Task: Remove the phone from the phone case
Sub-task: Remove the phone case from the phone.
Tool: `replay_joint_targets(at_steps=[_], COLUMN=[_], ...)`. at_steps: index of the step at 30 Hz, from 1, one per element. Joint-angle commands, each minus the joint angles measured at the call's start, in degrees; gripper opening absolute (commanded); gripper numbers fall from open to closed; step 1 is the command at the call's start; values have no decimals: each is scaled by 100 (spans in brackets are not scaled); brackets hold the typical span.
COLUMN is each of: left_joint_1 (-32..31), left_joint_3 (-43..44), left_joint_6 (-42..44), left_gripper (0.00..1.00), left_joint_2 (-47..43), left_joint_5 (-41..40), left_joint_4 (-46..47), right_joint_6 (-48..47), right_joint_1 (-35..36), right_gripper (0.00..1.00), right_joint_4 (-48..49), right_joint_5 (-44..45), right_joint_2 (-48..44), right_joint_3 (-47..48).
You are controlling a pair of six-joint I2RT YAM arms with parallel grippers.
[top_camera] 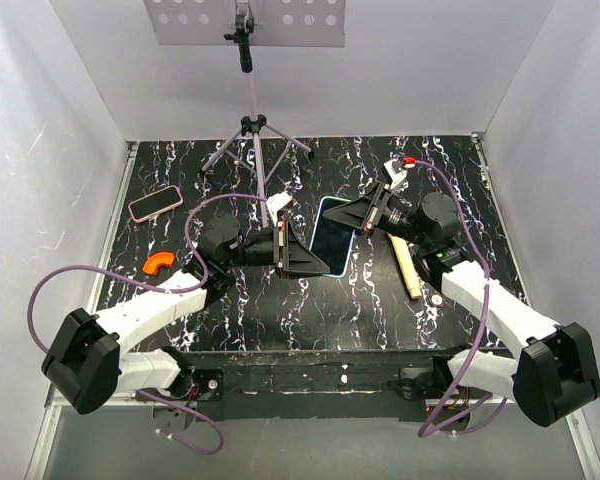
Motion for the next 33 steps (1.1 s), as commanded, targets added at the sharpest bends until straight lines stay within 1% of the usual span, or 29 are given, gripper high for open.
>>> replay_joint_targets(at_steps=[1,3,6,7,11,22,25,27,29,31,33], left_joint_1=[-5,-13,-13,-13,-5,-4,-4,-4,-4,-4,-4], left_joint_3=[378,343,177,115,35,132,193,237,299,395,518], left_joint_6=[225,129,-187,-257,-276,-127,-117,-100,-13,198,531], left_gripper=[8,20,31,32,32,26,19,11,7,1,0], left_joint_2=[-175,-132,-79,-87,-158,-149,-79,-26,0,-26,-78], left_joint_5=[-96,-43,18,18,27,124,159,177,203,221,229], left_joint_4=[-165,-106,306,351,299,150,158,193,167,80,-96], right_joint_6=[-6,126,231,258,337,460,478,487,460,434,381], right_joint_1=[11,-32,-138,-164,-270,-402,-411,-411,-411,-411,-402], right_gripper=[1,1,1,1,1,1,1,1,1,1,1], right_joint_4=[533,700,849,885,999,1008,1008,982,859,544,122], right_joint_5=[-130,-130,-112,-112,-191,-156,-183,-200,-174,-156,-235], right_joint_2=[36,88,132,141,203,176,176,176,168,167,237], right_joint_3=[31,-5,-57,-66,-31,-137,-146,-163,-198,-172,-58])
